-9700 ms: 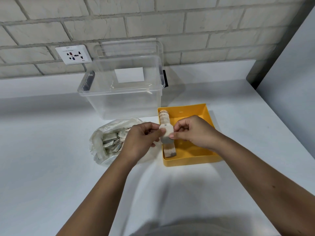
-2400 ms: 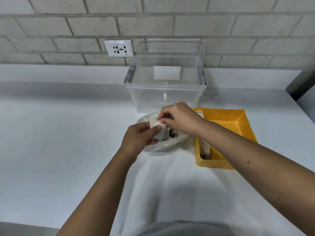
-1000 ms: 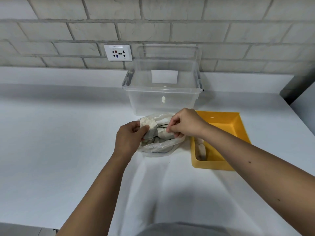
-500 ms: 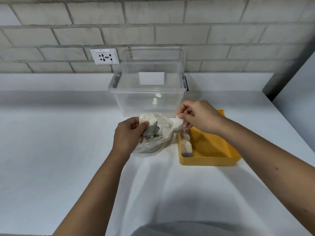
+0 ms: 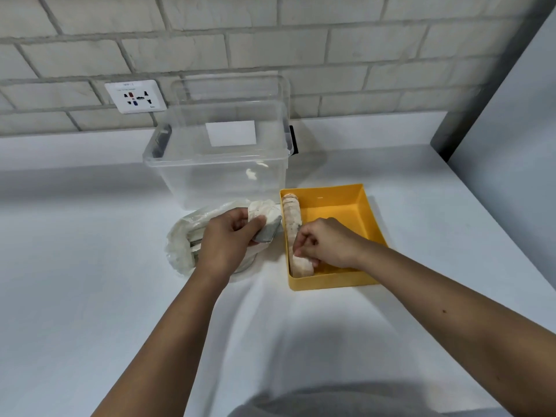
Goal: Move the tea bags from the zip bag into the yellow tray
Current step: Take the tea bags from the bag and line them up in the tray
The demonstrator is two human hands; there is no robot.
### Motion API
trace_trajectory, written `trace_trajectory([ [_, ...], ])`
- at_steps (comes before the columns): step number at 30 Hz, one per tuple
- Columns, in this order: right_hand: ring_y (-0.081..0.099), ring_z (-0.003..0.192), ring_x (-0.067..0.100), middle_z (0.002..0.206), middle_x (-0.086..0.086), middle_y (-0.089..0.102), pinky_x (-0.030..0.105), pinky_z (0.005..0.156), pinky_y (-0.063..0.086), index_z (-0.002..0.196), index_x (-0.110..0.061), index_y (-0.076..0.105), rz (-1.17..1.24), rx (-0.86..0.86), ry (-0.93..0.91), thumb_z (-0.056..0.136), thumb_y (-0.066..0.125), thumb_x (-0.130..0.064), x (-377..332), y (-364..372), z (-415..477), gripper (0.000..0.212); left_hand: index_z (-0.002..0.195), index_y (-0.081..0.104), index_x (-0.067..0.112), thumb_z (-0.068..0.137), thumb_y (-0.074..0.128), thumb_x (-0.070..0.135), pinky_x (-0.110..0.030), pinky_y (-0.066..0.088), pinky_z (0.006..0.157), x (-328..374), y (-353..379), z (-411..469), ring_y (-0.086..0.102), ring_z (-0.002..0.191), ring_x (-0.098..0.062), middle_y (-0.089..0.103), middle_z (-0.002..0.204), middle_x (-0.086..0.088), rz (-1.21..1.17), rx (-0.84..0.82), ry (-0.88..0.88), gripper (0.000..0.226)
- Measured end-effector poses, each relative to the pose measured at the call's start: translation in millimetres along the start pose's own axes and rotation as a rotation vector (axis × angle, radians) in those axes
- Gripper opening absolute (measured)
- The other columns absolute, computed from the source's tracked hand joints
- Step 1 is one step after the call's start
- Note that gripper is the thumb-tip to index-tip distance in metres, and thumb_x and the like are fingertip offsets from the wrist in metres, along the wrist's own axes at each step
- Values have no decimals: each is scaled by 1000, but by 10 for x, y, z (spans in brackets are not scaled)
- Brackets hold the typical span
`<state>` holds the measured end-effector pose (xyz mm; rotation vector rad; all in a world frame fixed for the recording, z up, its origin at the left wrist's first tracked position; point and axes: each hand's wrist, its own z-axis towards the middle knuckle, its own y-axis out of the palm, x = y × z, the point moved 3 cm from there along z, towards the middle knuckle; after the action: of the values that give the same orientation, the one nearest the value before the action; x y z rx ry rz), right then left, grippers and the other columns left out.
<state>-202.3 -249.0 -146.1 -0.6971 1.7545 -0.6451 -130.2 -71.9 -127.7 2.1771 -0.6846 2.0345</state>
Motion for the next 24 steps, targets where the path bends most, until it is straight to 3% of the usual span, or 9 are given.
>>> trace_trajectory([
  [3, 61, 69, 0, 73, -14, 63, 16, 66, 45, 95, -21, 70, -30, 16, -3, 81, 77, -17, 31, -16, 29, 17, 93, 75, 17, 92, 70, 19, -26, 57, 76, 3, 30, 44, 70, 77, -14, 76, 90, -12, -19, -6, -8, 6],
  [9, 63, 80, 6, 85, -8, 68, 25, 74, 54, 93, -23, 71, -68, 72, -14, 75, 81, -16, 64, 36, 55, 22, 94, 76, 17, 92, 70, 17, -22, 58, 73, -58, 54, 106, 72, 75, -8, 78, 82, -1, -55, -9, -36, 7],
  [14, 61, 77, 10, 88, -3, 70, 27, 71, 52, 95, -19, 69, -35, 142, -27, 74, 82, -17, 61, 96, 115, 25, 101, 76, 6, 91, 69, 12, -14, 54, 62, -68, 65, 96, 71, 74, -9, 78, 87, -10, -127, -30, -60, 13],
  [18, 53, 69, -1, 91, -8, 65, 15, 62, 40, 94, -22, 68, -36, 191, -57, 71, 83, -19, 62, 57, 109, 28, 99, 76, 7, 91, 70, 11, -14, 54, 62, -50, 56, 69, 72, 74, -9, 78, 85, -8, -187, -39, -77, 11],
  [22, 62, 59, 10, 82, -2, 65, 25, 57, 51, 90, -18, 68, 314, 445, -99, 82, 75, -17, -63, -170, -32, 11, 95, 75, 10, 91, 69, 10, -24, 61, 69, -13, 77, 69, 72, 74, -10, 76, 75, -2, -289, -60, -89, 7],
  [24, 61, 52, 12, 77, 4, 63, 22, 49, 49, 90, -15, 69, 527, 517, -79, 86, 72, -21, -141, -252, -113, 8, 95, 73, 10, 91, 69, 11, -27, 62, 72, 2, 110, 70, 72, 74, -12, 74, 72, -1, -313, -66, -90, 6],
])
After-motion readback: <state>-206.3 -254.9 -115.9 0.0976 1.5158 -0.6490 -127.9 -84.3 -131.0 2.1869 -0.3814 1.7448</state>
